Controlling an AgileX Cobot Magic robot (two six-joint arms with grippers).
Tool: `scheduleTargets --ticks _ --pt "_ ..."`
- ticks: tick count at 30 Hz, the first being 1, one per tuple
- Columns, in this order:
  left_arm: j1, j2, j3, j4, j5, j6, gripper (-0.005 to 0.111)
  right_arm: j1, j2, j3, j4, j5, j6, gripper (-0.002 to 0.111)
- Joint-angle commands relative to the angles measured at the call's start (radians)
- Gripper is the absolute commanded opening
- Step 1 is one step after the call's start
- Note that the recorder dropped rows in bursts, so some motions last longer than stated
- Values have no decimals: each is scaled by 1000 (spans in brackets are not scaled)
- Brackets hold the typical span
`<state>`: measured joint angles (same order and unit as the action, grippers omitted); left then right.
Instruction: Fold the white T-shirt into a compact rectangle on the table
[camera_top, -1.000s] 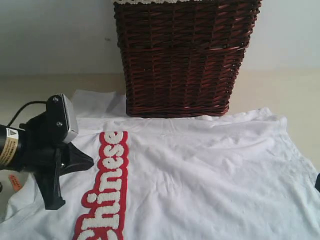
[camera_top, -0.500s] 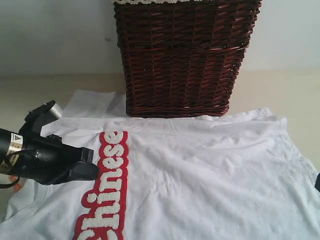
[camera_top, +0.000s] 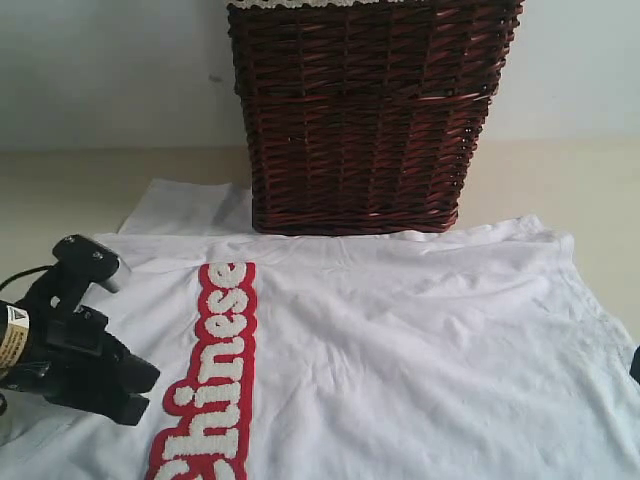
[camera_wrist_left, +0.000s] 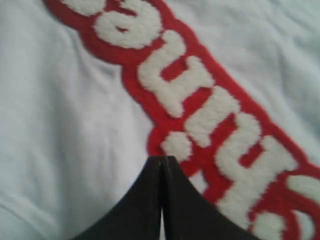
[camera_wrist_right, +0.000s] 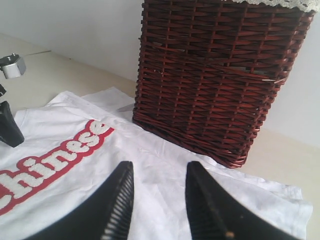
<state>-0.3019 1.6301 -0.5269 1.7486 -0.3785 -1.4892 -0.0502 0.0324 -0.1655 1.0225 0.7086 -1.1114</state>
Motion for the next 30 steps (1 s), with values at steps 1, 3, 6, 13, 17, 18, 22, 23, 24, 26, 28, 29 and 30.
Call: scheduleTargets --ticks 1,3,6,13,17,18,22,23,24,26,28,29,30 --pt "3 -25 3 -4 146 266 0 -4 2 5 4 -1 -2 35" --pt "3 -50 1 -4 199 410 0 -4 2 5 4 -1 -2 35" --pt "3 -72 -21 -4 272 549 0 -4 2 5 4 -1 -2 35" --pt "3 -72 -76 -4 368 547 0 -4 2 5 4 -1 -2 35" --pt "3 -70 -86 -4 361 549 0 -4 2 5 4 -1 -2 35" --pt "3 -70 -86 -4 330 549 0 -4 2 5 4 -1 -2 35" --pt "3 -70 -86 -4 129 517 0 -4 2 5 4 -1 -2 35" --pt "3 -70 -86 -4 76 495 0 -4 2 5 4 -1 -2 35" --pt "3 -72 -84 -4 32 456 0 -4 2 5 4 -1 -2 35" --pt "3 -81 -76 -4 -32 350 0 -4 2 5 4 -1 -2 35" --pt "3 -101 -66 -4 -105 240 0 -4 2 5 4 -1 -2 35" --pt "3 -110 -66 -4 -138 208 0 -4 2 5 4 -1 -2 35" --pt "3 -123 -66 -4 -179 175 0 -4 2 5 4 -1 -2 35"
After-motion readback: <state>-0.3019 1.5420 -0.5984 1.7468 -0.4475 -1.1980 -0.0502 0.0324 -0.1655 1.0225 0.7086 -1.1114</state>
